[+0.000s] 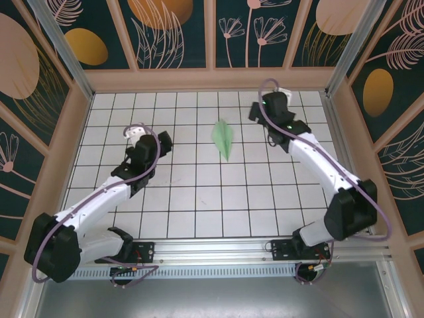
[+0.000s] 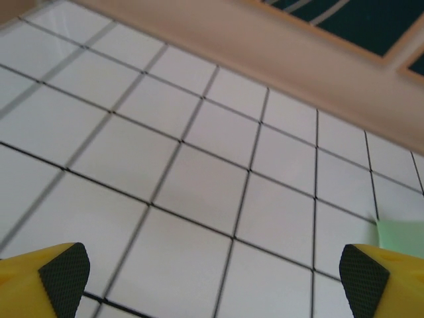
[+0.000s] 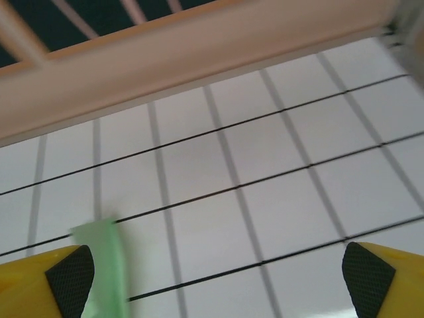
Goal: Fold a paper plane with a square sheet of paper (pick it up from the middle)
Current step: Reset both arms
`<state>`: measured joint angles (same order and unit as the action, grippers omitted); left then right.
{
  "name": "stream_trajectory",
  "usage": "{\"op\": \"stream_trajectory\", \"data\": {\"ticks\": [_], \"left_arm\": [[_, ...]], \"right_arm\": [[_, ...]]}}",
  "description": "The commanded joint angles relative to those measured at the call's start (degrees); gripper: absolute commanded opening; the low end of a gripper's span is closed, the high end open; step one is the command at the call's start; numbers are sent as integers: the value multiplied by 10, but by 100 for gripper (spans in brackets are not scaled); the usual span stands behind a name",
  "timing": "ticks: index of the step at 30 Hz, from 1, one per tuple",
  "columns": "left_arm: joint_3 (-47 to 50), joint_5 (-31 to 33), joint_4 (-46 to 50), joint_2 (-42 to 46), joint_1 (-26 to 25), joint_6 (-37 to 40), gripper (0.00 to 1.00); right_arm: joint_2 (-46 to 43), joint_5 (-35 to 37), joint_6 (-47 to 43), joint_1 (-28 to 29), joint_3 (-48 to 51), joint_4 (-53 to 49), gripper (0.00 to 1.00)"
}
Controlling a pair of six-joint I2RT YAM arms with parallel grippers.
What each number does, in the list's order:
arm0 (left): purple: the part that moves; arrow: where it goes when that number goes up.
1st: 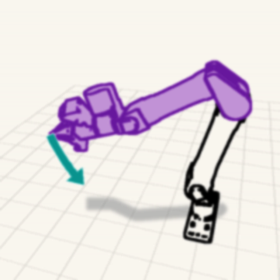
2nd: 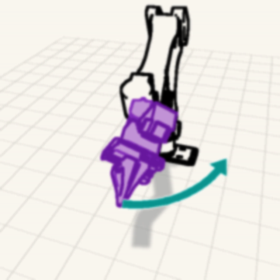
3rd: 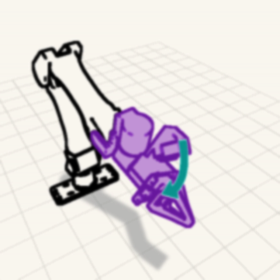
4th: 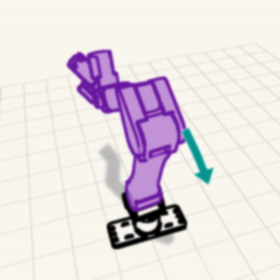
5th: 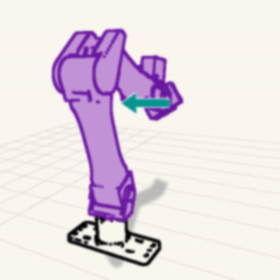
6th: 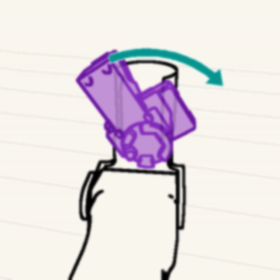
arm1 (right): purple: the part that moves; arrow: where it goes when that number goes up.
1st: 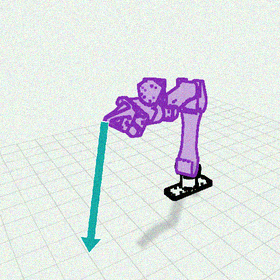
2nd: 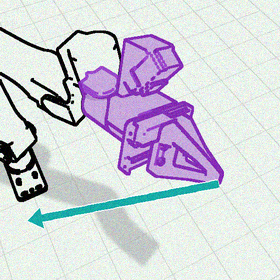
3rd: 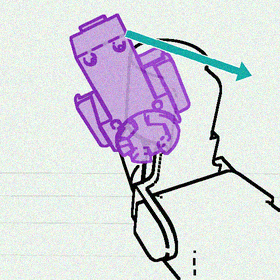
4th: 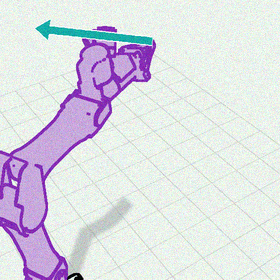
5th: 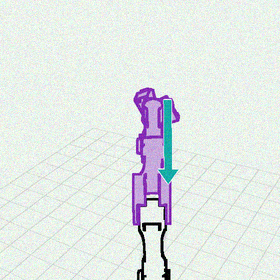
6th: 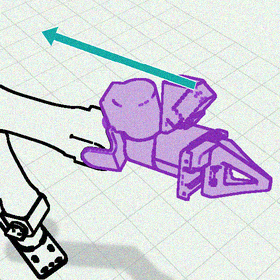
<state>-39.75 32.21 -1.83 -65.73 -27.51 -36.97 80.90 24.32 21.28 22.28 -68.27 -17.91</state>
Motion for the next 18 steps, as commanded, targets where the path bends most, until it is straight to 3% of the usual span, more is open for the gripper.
{"op": "stream_trajectory", "data": {"ticks": [1, 6, 11, 18], "left_arm": [[39, 47, -60, 31, 30, 81, 98], [121, 119, -189, 62, 63, 165, 99], [185, 115, -308, 60, 101, 253, 98], [267, -32, -504, 3, 166, 323, 98]], "right_arm": [[-60, 57, -23, -43, 82, 81, 99], [-134, 76, -24, -130, 233, 196, 99], [-152, 9, -40, -212, 358, 314, 99], [-123, -51, -118, -225, 468, 526, 99]]}}
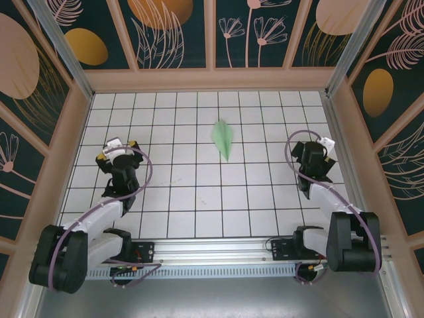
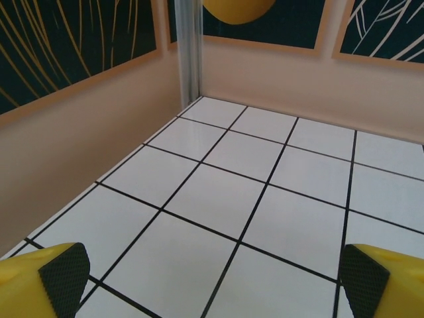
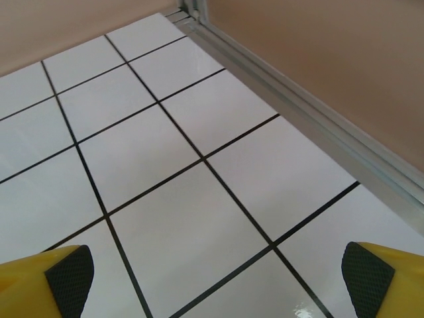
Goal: Fold a paper plane with a square sheet of paper (pick it up from the middle)
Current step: Reset both arms
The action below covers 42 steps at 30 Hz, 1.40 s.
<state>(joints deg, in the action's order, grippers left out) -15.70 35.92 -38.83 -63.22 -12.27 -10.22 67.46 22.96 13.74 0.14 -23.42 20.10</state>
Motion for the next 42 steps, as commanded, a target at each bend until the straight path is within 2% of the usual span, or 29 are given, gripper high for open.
{"op": "stream_trajectory", "data": {"ticks": [1, 7, 20, 24, 27, 29, 32, 36, 42], "left_arm": [[34, -93, -166, -34, 22, 63, 99], [59, -194, -324, -130, 65, 75, 99], [58, -272, -428, -244, 106, 65, 99], [59, -281, -438, -252, 107, 70, 99], [57, -281, -434, -250, 107, 72, 99], [55, -275, -432, -251, 107, 72, 98], [36, -229, -395, -252, 107, 52, 99], [49, -185, -422, -251, 107, 40, 98], [47, -193, -418, -252, 107, 42, 98]], "right_arm": [[21, -46, -53, -4, 26, 168, 99], [90, -61, -84, -3, 64, 314, 99], [184, -151, -111, -8, 79, 458, 99], [189, -176, -120, -8, 85, 473, 99], [212, -199, -127, -12, 109, 537, 99], [210, -200, -126, -12, 107, 530, 99], [208, -201, -125, -12, 105, 520, 99], [209, -202, -125, -13, 104, 521, 99], [210, -202, -125, -12, 105, 522, 99]]}}
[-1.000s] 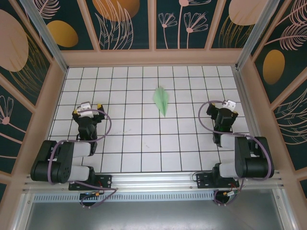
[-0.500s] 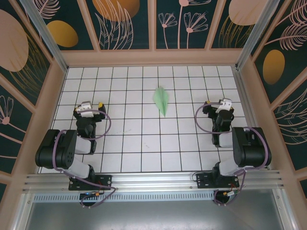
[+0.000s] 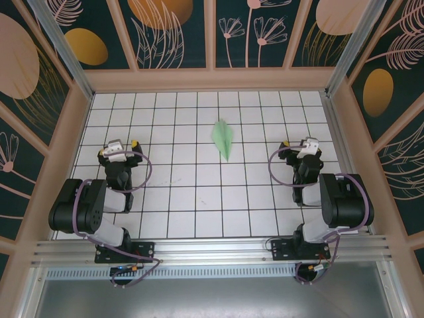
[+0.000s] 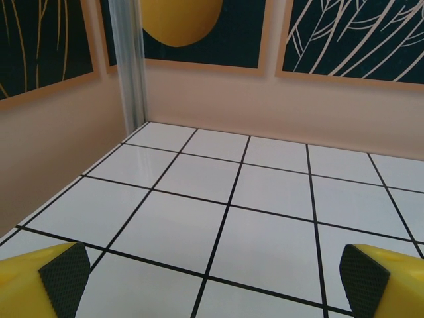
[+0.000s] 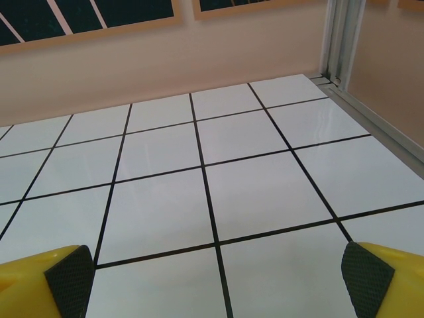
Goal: Fold a paper plane with a square sheet of paper (pick it up from the middle)
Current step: Reset both arms
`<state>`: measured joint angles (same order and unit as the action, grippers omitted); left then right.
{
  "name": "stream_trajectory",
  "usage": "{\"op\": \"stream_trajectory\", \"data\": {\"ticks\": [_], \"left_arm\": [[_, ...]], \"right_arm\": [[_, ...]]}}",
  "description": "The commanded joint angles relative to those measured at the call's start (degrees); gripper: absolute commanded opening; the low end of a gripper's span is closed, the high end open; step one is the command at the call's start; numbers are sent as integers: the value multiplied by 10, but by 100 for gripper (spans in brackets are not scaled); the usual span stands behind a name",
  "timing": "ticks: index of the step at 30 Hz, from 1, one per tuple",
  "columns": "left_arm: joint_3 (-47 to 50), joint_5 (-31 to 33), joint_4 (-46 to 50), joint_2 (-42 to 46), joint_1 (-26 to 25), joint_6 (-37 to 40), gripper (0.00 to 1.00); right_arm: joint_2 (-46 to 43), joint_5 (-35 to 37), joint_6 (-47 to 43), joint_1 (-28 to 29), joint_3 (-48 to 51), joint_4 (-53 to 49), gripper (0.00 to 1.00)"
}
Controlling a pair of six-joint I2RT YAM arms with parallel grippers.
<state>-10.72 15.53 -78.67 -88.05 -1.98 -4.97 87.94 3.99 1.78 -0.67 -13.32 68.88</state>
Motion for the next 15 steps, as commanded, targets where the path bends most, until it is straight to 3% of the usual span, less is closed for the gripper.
{"op": "stream_trajectory", "data": {"ticks": [1, 15], "left_arm": [[-4, 10, -17, -3, 4, -10, 99], [-11, -23, -3, -4, 4, 1, 99]], "right_arm": [[5, -12, -5, -5, 4, 34, 99], [4, -13, -5, -4, 4, 33, 99]]}}
